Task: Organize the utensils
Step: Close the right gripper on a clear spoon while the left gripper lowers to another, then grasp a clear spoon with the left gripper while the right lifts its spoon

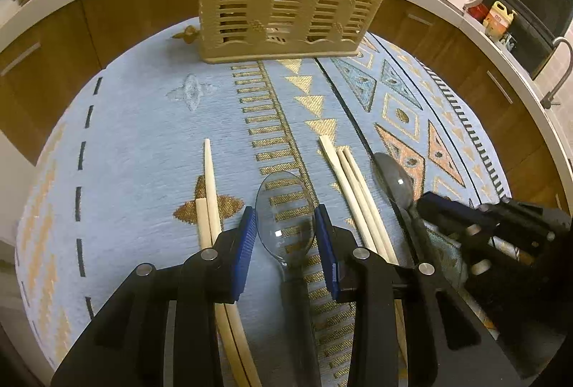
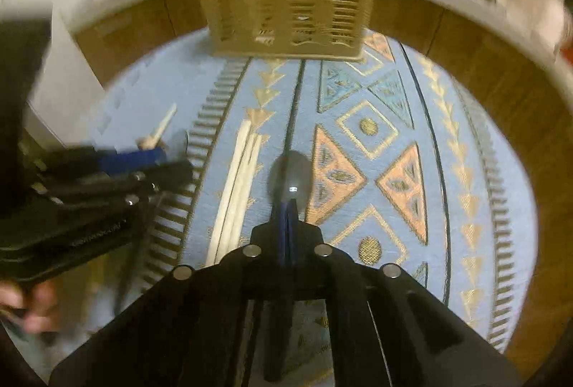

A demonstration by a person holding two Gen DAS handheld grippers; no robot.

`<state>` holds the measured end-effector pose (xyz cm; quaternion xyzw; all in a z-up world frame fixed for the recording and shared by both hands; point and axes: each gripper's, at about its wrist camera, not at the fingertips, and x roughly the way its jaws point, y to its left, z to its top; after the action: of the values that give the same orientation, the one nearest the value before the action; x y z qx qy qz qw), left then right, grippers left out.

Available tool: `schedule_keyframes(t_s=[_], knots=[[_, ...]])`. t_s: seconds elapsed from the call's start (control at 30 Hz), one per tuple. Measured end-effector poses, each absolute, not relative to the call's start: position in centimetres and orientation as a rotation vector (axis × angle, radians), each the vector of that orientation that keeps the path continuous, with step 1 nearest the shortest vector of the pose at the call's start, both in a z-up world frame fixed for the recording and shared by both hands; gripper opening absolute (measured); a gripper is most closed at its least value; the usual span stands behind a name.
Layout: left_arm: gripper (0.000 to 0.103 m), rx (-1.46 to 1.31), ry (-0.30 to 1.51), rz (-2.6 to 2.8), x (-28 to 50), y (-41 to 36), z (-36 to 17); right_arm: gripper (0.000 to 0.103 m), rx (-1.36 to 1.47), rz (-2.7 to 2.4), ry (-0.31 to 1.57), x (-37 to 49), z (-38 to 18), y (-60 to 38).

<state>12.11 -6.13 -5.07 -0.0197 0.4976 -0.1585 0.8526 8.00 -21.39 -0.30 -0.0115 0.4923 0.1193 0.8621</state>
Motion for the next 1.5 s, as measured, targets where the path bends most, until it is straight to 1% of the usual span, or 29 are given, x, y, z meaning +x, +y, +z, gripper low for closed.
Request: schedule_keyframes(t_s=[0.2, 0.27, 0.37, 0.53, 0.7, 0.8, 0.83, 0.9, 1.2, 1.27, 1.37, 1.4, 1.5], knots=[[0.032, -0.023, 1.04, -0.322, 12.0, -6.6, -5.1, 0.0, 0.184, 0.247, 1.071, 9.0, -0.7, -27.9], [0.032, -0.022, 1.04, -0.322, 12.0, -6.6, -5.1, 0.001, 0.201, 0.242, 1.08, 8.8, -0.8, -28.7], [0.032, -0.021, 1.041, -0.321, 12.0, -6.6, -5.1, 0.001, 0.206, 0.3, 1.099, 8.6, -0.9, -27.6], [0.032, -0.02, 1.044, -0.326, 12.1, -6.7, -5.1, 0.002, 0.128, 0.359, 1.12, 8.6, -1.1, -23.5], [0.032, -0.029, 1.049, -0.341, 12.1, -6.3, -5.2, 0.004, 0.073, 0.357, 1.144, 9.1, -1.2, -22.0], [0.032, -0.048, 1.051, -0.354, 12.0, -5.9, -5.2, 0.014, 0.052, 0.371, 1.172, 9.4, -1.1, -21.5], [0.032, -0.053, 1.051, -0.359, 12.0, -5.8, -5.2, 0.022, 0.04, 0.368, 1.175, 9.4, -1.1, -21.4], [0.032, -0.057, 1.05, -0.366, 11.9, -5.7, -5.2, 0.029, 0.023, 0.36, 1.182, 9.4, -1.2, -21.3], [0.032, -0.067, 1.043, -0.41, 12.0, -5.5, -5.2, 0.028, -0.182, 0.265, 1.259, 10.7, -1.8, -17.5], [0.032, -0.069, 1.043, -0.413, 12.0, -5.4, -5.2, 0.024, -0.211, 0.254, 1.269, 11.4, -1.9, -16.4], [0.032, -0.067, 1.039, -0.411, 12.1, -5.3, -5.1, 0.011, -0.213, 0.269, 1.273, 12.4, -2.0, -15.3], [0.032, -0.068, 1.038, -0.411, 12.1, -5.3, -5.1, 0.01, -0.217, 0.268, 1.269, 12.6, -2.1, -15.1], [0.032, -0.08, 1.022, -0.404, 12.0, -4.8, -4.6, 0.009, -0.161, 0.283, 1.25, 12.8, -2.2, -15.6]])
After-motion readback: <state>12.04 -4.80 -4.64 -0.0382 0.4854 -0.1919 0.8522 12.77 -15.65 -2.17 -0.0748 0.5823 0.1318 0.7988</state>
